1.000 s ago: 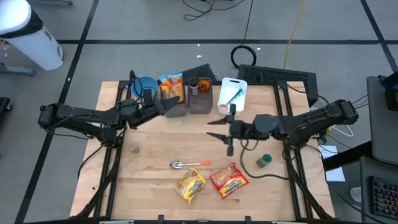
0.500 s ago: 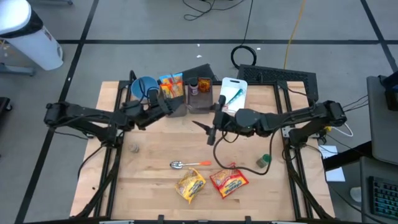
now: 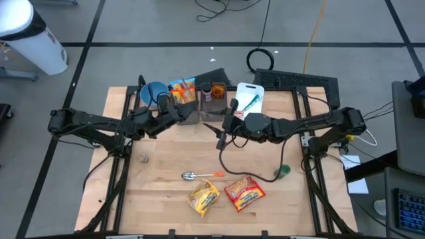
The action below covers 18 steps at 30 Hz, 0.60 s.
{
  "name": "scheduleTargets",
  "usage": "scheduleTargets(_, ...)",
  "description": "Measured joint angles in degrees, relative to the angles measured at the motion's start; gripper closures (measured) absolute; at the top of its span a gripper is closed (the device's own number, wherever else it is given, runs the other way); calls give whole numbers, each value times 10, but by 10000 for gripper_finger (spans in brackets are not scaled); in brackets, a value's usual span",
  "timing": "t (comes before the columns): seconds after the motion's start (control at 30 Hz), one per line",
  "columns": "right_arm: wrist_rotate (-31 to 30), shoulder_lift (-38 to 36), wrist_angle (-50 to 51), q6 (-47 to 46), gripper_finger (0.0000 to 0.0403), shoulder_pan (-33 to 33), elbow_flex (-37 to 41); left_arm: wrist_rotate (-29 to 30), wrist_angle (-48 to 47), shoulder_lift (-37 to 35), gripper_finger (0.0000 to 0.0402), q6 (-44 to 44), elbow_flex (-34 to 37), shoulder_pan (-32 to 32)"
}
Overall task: Pick & Place Food Item
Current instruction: Put the blue green spoon into the white bin
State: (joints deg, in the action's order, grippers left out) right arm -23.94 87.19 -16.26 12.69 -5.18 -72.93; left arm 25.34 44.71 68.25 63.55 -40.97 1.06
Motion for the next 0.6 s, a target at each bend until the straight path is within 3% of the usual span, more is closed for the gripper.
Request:
scheduleTargets(0.2,0,2,-22,6,242,-1,0,0,-3,0,392,-7,0,0)
scheduleTargets(0.4,0,2,-40,20,264,-1,0,-1,-3,0,372,-8,0,0)
scheduleTargets(0.6,0,2,-41,17,303,-1,0,-3,-4,0,392,-10,0,0)
